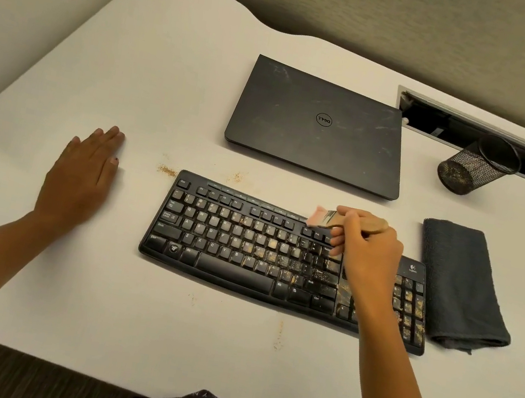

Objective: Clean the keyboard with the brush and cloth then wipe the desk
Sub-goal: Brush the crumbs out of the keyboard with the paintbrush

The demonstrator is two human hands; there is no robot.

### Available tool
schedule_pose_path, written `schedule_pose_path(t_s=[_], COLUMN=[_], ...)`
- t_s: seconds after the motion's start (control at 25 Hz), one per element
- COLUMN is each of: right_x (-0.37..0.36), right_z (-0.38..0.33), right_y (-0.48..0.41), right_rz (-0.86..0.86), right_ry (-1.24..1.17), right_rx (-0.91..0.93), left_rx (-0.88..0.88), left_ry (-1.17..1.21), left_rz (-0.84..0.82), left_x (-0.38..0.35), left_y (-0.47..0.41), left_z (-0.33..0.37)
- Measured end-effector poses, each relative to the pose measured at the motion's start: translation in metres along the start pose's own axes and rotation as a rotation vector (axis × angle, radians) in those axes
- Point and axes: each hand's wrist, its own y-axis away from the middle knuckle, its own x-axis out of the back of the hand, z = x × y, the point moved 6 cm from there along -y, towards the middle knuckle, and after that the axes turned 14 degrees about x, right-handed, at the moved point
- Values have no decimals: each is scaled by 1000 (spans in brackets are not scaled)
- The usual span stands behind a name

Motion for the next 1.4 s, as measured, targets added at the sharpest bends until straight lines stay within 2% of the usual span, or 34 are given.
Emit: schedule_pose_path(t_s=[0.28, 0.36, 0.52, 0.8, 1.04, 1.16, 1.4], right_x=[-11, -13, -3, -10, -5, -14, -55], right_z=[1, 8, 11, 12, 17, 12, -5], right_y=[16, 19, 31, 30, 39, 33, 28], right_rz=[60, 77, 220, 188, 305, 282, 130], right_ry=[99, 15, -76, -119, -139, -163, -229], right_rx=[195, 151, 121, 139, 70, 50, 36], left_rx=[2, 2, 9, -12, -10, -9, -4], left_ry=[9, 7, 18, 23, 18, 17, 21], left_rz=[-2, -7, 3, 10, 10, 9, 15], left_x=[1, 0, 1, 2, 1, 1, 2], left_y=[0, 1, 0, 1, 0, 0, 2], left_z=[1, 1, 1, 3, 1, 1, 3])
